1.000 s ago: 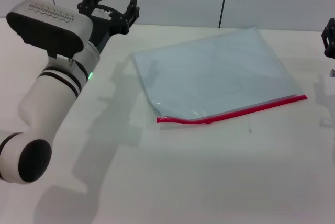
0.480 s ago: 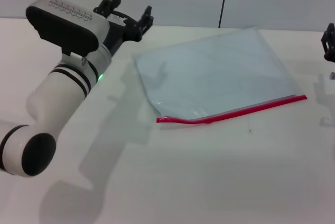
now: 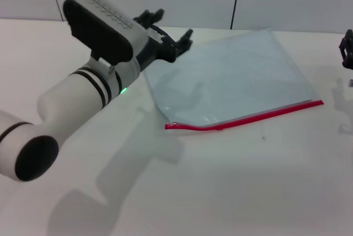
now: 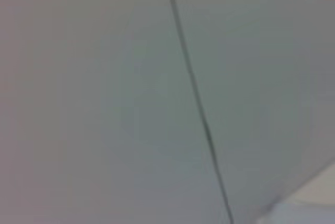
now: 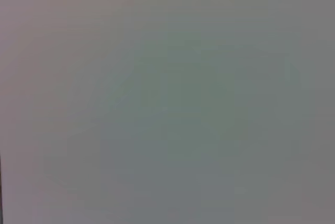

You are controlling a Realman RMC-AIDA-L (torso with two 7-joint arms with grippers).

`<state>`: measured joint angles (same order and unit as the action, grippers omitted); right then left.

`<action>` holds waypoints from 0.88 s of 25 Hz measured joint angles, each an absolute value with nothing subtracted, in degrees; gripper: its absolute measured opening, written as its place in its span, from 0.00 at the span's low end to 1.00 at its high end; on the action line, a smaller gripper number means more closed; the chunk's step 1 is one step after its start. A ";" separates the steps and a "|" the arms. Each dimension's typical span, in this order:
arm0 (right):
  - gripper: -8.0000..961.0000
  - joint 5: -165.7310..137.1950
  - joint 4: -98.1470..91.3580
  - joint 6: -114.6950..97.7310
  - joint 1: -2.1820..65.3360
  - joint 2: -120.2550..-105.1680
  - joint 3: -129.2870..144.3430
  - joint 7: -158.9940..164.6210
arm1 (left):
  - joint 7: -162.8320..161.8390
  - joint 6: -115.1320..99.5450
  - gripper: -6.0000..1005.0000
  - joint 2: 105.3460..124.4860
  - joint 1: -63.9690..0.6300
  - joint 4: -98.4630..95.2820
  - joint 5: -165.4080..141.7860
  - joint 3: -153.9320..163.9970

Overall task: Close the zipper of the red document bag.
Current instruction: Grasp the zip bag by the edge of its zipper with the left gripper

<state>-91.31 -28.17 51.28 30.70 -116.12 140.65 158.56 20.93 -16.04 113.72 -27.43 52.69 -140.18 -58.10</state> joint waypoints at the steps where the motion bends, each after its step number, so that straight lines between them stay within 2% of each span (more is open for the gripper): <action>1: 0.67 -91.31 -28.04 51.04 30.72 -116.11 140.56 158.55 | 21.90 -13.86 0.79 113.42 -26.97 54.54 -140.48 -58.27; 5: 0.67 -91.31 -27.78 50.82 30.73 -116.10 140.41 158.56 | 27.76 -4.17 0.79 113.14 -25.28 60.77 -140.69 -60.44; 15: 0.67 -91.32 -27.77 50.71 30.84 -116.10 139.80 158.56 | 42.58 26.19 0.79 114.12 -22.32 76.27 -141.57 -69.05; 22: 0.67 -91.27 -27.63 50.71 30.98 -116.10 139.62 158.56 | 42.87 44.03 0.79 116.35 -21.12 86.77 -152.97 -71.47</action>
